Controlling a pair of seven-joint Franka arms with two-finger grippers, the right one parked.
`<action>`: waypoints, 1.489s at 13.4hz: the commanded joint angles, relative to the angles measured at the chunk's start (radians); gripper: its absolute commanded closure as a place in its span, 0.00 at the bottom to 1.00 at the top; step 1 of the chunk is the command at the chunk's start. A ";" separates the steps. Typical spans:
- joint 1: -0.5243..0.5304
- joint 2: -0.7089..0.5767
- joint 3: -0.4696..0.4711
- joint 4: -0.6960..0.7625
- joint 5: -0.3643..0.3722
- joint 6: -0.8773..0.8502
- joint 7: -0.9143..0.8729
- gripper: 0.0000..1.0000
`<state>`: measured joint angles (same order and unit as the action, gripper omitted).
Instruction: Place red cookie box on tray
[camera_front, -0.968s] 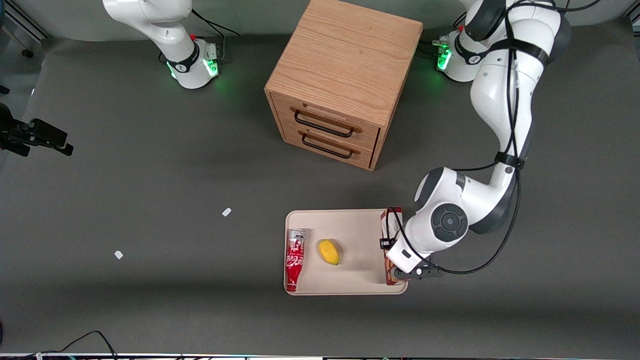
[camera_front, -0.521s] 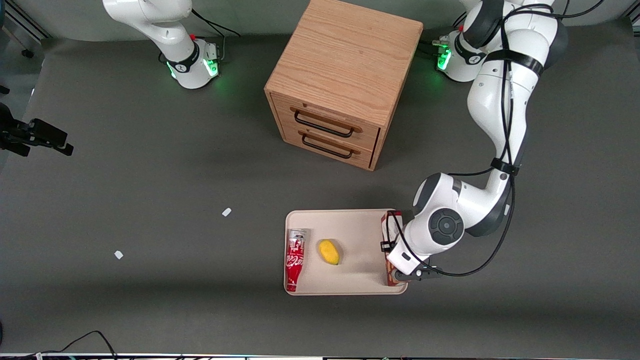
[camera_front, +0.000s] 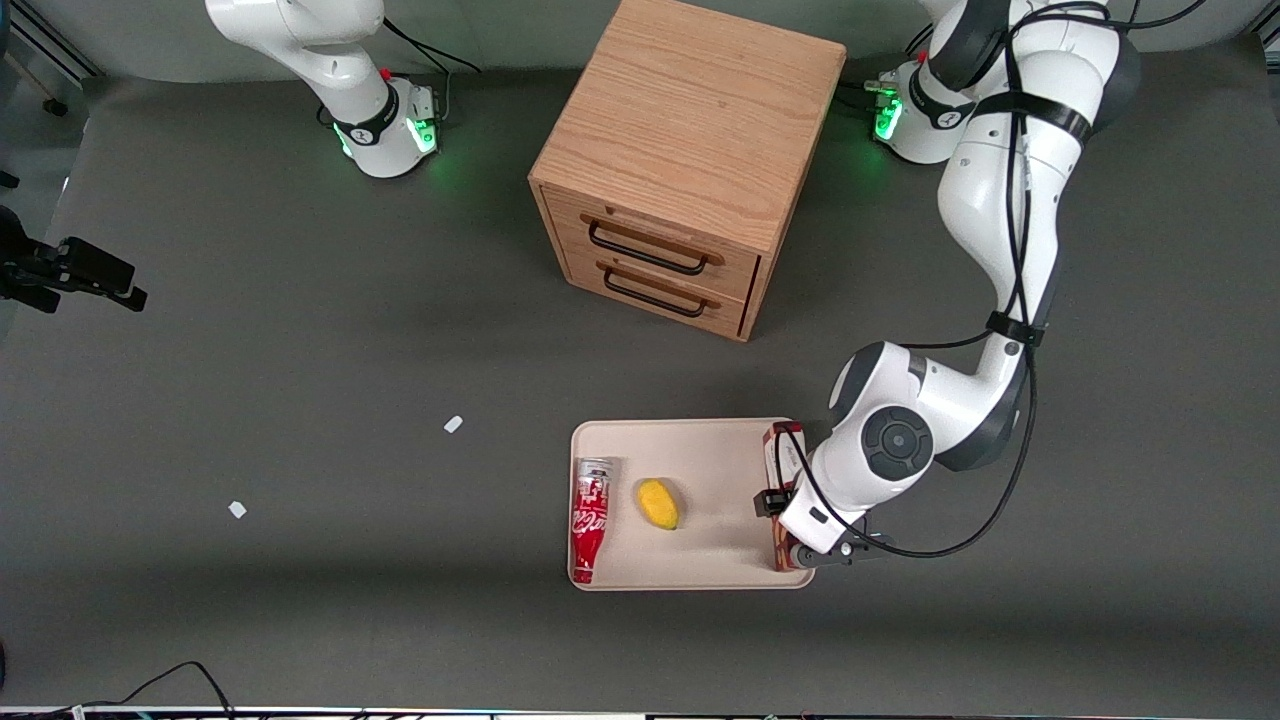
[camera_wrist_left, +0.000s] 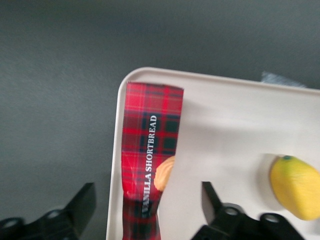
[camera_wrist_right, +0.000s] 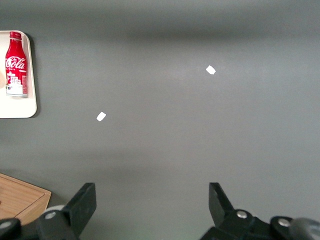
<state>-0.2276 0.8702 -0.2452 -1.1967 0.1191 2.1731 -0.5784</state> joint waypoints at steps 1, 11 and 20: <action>0.045 -0.190 0.006 -0.139 -0.053 -0.018 -0.020 0.00; 0.373 -0.747 0.052 -0.444 -0.225 -0.415 0.493 0.00; 0.439 -0.993 0.089 -0.528 -0.099 -0.625 0.693 0.00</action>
<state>0.1893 -0.0892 -0.1558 -1.6882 0.0120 1.5449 0.0636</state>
